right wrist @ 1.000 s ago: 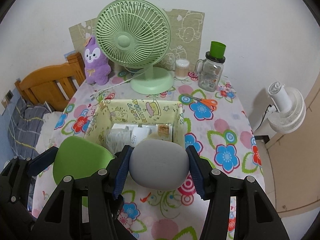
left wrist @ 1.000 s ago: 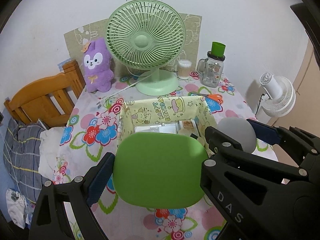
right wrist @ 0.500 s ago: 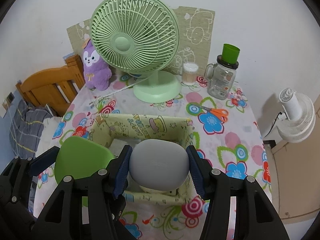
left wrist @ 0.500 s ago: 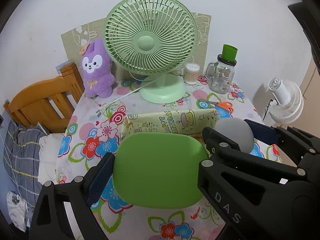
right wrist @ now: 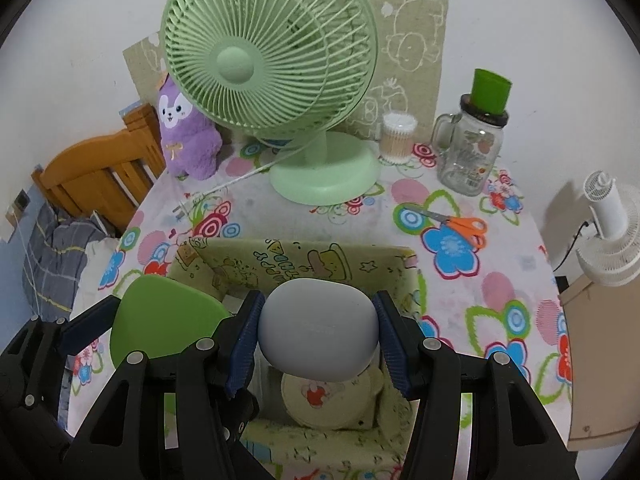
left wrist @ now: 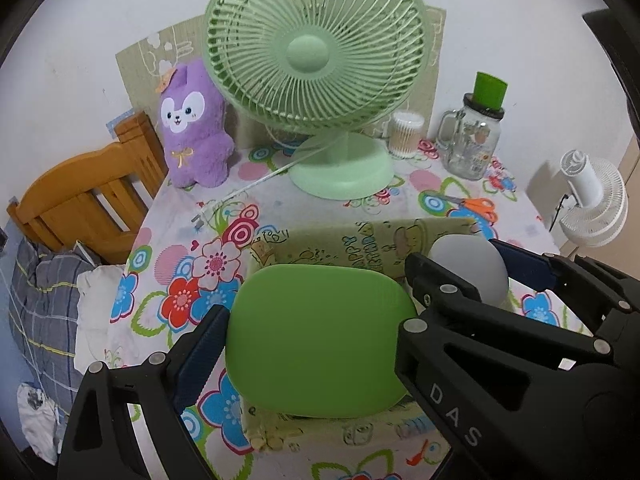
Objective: Organize rigid objects
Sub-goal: 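Lift the green lid and white case and carry them over the basket, then lower the white case into the basket and open the right tool while the left tool lowers the lid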
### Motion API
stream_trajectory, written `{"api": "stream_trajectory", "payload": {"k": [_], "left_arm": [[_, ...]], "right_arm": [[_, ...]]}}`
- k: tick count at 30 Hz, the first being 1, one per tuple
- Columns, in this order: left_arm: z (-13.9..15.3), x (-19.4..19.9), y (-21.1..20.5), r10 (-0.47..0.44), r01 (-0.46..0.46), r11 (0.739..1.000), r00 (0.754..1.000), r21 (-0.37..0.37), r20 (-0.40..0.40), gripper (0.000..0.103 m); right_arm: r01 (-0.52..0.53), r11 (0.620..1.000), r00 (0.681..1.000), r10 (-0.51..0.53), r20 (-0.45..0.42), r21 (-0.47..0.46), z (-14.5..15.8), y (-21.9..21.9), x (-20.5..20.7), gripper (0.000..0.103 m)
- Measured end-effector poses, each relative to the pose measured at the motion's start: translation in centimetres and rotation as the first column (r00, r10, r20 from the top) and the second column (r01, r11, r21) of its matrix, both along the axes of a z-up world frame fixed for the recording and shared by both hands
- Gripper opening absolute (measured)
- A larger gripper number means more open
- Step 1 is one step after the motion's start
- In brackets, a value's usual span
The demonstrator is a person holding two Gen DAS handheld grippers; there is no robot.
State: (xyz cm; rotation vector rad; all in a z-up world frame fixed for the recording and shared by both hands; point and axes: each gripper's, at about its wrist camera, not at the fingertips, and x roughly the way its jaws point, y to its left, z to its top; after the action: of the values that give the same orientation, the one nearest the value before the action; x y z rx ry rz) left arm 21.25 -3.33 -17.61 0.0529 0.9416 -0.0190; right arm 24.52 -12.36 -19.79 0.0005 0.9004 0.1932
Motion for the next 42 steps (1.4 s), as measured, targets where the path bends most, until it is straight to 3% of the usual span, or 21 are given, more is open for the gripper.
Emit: {"api": "stream_trajectory", "payload": {"k": [16, 19, 26, 31, 35, 42], "left_arm": [[-2.2, 1.9, 0.6, -0.011, 0.011, 0.999, 1.0, 0.031, -0.019, 0.095], [-2.3, 2.0, 0.9, -0.012, 0.012, 1.0, 1.0, 0.022, -0.017, 0.095], [-1.5, 1.7, 1.1, -0.005, 0.005, 1.0, 1.0, -0.009, -0.012, 0.095], [-0.6, 1.1, 0.4, -0.021, 0.021, 0.999, 1.0, -0.031, -0.007, 0.095], [-0.3, 0.8, -0.5, -0.042, 0.041, 0.999, 0.999, -0.036, -0.006, 0.095], [-0.1, 0.5, -2.3, -0.087, 0.087, 0.995, 0.996, -0.048, 0.002, 0.095]], "right_arm": [[0.013, 1.0, 1.0, -0.013, -0.005, 0.009, -2.5, 0.8, 2.1, 0.059], [0.026, 1.0, 0.999, -0.026, 0.02, 0.0, -2.2, 1.0, 2.0, 0.069], [0.027, 0.999, 0.999, -0.026, 0.039, -0.025, -0.9, 1.0, 1.5, 0.076], [0.061, 0.997, 0.997, -0.058, 0.054, -0.054, 0.2, 0.1, 0.6, 0.088], [0.106, 0.989, 0.992, -0.099, 0.075, -0.103, 1.0, -0.8, -0.2, 0.091], [0.166, 0.982, 0.986, -0.162, 0.044, -0.09, 1.0, -3.2, -0.9, 0.092]]}}
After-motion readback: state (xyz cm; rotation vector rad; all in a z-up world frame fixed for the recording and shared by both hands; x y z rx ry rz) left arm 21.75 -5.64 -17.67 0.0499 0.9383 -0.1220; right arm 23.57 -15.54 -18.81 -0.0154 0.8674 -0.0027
